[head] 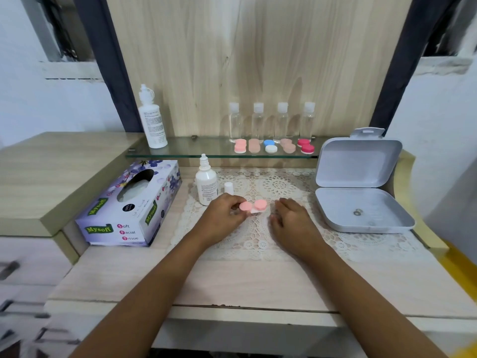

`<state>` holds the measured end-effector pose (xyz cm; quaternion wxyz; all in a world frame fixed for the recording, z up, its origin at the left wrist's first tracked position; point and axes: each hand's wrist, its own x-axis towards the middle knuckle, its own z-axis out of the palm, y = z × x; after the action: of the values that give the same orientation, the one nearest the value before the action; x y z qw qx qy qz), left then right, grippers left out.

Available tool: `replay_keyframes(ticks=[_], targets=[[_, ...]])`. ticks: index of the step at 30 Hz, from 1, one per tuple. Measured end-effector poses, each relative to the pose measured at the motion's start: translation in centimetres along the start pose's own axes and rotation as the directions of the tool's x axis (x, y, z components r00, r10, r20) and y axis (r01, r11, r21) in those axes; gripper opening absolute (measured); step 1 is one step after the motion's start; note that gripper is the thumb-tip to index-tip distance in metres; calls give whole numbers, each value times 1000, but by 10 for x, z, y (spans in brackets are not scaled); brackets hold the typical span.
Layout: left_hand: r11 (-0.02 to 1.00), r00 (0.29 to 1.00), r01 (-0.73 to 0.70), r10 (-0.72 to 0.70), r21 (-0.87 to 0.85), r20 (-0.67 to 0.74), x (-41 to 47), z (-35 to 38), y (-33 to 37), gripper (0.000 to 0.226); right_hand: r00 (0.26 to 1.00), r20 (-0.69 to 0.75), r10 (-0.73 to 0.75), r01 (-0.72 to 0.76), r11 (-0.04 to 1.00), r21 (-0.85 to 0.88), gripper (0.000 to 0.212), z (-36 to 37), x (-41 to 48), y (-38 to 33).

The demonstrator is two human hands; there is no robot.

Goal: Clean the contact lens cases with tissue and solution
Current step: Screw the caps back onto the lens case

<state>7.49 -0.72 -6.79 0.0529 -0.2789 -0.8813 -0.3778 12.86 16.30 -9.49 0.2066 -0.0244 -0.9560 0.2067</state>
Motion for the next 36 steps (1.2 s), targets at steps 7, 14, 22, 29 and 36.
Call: replay_keyframes(ticks=[7, 14, 22, 29, 36], targets=[[999, 957, 7, 8, 50, -290, 30, -51, 38, 23, 999, 9, -42, 42, 997, -71, 47, 6, 1, 4], [939, 864, 226, -70, 260, -498, 92, -85, 41, 36, 998, -24, -51, 49, 996, -69, 42, 10, 2, 7], [703, 895, 415, -200, 578, -399, 114, -66, 34, 37, 997, -29, -70, 67, 994, -86, 42, 12, 3, 9], [629, 927, 366, -182, 686, -328, 116, -58, 30, 42, 993, -78, -87, 82, 995, -58, 31, 13, 4, 10], [656, 938, 333, -157, 677, -309, 113, -60, 28, 37, 986, -125, -110, 106, 994, -35, 30, 13, 3, 11]])
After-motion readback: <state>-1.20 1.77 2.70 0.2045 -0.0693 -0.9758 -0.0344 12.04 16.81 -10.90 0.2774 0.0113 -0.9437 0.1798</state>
